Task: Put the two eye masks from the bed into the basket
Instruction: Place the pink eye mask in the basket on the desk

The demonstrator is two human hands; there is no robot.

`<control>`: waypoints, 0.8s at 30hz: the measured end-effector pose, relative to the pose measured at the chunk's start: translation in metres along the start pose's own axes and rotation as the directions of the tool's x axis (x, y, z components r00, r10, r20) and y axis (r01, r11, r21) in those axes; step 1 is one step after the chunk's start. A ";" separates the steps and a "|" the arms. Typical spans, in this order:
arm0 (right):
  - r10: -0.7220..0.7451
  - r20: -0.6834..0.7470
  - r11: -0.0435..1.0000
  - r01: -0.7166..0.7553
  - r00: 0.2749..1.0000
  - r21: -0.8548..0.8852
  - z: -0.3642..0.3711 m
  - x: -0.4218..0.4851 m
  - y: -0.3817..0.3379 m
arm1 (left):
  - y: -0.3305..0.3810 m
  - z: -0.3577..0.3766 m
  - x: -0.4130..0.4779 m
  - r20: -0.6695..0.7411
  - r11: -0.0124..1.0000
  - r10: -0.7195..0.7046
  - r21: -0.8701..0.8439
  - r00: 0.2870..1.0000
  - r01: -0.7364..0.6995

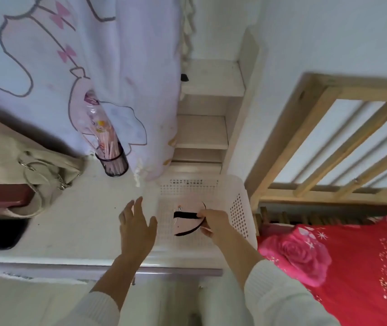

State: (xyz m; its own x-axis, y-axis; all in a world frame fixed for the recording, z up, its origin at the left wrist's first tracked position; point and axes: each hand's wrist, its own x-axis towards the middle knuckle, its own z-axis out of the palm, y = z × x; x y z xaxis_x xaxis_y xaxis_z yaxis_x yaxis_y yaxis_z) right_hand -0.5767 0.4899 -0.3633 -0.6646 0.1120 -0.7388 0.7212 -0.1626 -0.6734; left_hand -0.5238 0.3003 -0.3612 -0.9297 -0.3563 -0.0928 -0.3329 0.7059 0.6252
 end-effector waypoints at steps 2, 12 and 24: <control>0.075 0.008 0.997 -0.075 0.997 -0.012 0.011 0.015 0.007 | -0.008 0.007 0.006 0.046 1.000 0.003 0.009 0.999 -0.003; -0.137 0.032 0.872 0.136 0.990 -0.470 0.033 0.035 0.033 | -0.008 0.010 0.009 0.086 1.000 -0.008 0.019 0.996 0.007; -0.540 -0.143 0.736 0.383 0.829 -0.559 -0.081 -0.047 0.008 | 0.088 0.044 -0.004 0.234 0.912 0.387 0.046 0.892 -0.408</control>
State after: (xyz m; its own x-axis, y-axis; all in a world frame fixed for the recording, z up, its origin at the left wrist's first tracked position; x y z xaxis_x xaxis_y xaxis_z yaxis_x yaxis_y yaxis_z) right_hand -0.5235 0.5627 -0.3364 -0.9126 0.3211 -0.2530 0.3856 0.4709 -0.7934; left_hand -0.5564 0.3904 -0.3397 -0.9949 0.0985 -0.0219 0.0683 0.8169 0.5728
